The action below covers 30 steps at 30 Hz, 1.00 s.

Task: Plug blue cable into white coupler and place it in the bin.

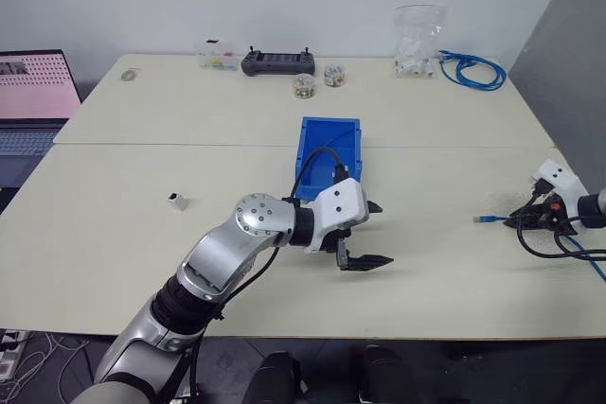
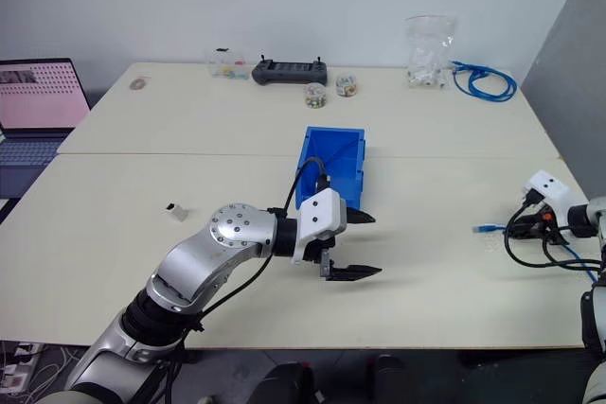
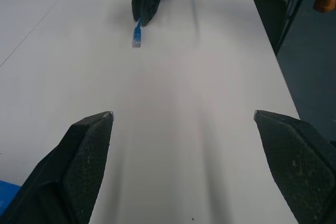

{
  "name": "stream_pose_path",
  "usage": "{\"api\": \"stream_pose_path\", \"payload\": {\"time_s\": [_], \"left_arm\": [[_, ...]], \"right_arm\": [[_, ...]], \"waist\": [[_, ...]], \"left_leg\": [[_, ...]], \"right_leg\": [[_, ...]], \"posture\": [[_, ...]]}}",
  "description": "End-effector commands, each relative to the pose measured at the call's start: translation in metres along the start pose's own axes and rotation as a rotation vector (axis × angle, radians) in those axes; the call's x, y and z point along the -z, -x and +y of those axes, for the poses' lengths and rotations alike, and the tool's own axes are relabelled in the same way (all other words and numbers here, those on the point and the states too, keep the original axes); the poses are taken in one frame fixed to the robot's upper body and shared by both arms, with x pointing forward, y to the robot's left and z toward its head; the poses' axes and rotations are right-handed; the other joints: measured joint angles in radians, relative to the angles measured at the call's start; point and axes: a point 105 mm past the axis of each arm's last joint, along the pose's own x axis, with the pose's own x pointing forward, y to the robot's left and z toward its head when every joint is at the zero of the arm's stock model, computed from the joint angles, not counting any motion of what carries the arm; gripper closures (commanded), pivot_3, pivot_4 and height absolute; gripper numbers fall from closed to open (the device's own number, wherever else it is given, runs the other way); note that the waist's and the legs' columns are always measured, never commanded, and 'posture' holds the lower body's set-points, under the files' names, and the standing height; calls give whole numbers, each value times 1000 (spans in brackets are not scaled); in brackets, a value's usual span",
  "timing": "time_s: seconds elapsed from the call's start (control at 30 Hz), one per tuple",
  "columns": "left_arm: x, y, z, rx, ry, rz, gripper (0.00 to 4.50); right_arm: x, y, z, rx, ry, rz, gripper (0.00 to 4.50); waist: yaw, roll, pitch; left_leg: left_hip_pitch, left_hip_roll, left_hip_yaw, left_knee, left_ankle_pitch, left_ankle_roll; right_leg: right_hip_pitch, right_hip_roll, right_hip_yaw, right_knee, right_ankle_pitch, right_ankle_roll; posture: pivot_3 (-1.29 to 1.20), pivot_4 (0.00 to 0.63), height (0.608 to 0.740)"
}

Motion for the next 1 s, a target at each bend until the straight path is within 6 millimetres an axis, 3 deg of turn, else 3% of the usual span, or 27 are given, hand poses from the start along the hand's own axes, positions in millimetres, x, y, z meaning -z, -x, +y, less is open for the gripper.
{"api": "stream_pose_path", "payload": {"time_s": [0.03, 0.27, 0.47, 0.7, 0.87, 1.0], "left_arm": [[-1, 3, -2, 19, -19, -7, 0], [25, 25, -6, 16, -4, 70, 0], [57, 67, -13, -53, 53, 177, 0], [84, 113, -22, -197, 112, 288, 0], [101, 148, -26, -293, 143, 375, 0], [116, 172, -30, -333, 149, 451, 0]], "right_arm": [[-6, 1, 9, -45, 229, 24, 4309], [-43, 1, 53, -205, 519, -56, 4439], [-90, -8, 118, -360, 744, -160, 4439], [-139, -47, 172, -424, 781, -316, 4439], [-163, -89, 209, -469, 774, -349, 4439], [-172, -110, 231, -514, 781, -354, 4439]], "waist": [[-2, 0, 0], [-14, 0, 0], [-14, 1, 0], [-7, 0, 1], [-7, -1, 1], [-8, -1, 1]], "left_leg": [[0, 0, 0, 0, 0, 0], [3, 1, 2, -1, 0, 0], [5, 3, 2, -1, 0, 0], [4, 3, 1, -1, -1, 0], [3, 4, 0, -1, -1, 0], [3, 4, -1, -2, -1, 0]], "right_leg": [[0, 0, 0, 0, 0, 1], [0, 0, 3, 2, -2, 3], [0, 2, 4, 3, -2, 3], [0, 2, 3, 2, -2, 3], [-1, 2, 2, 1, -2, 3], [-2, 2, 2, 1, 0, -1]], "posture": [[0, 150, 740], [0, 150, 740], [0, 150, 740], [0, 150, 740], [0, 150, 740], [0, 150, 740]]}}
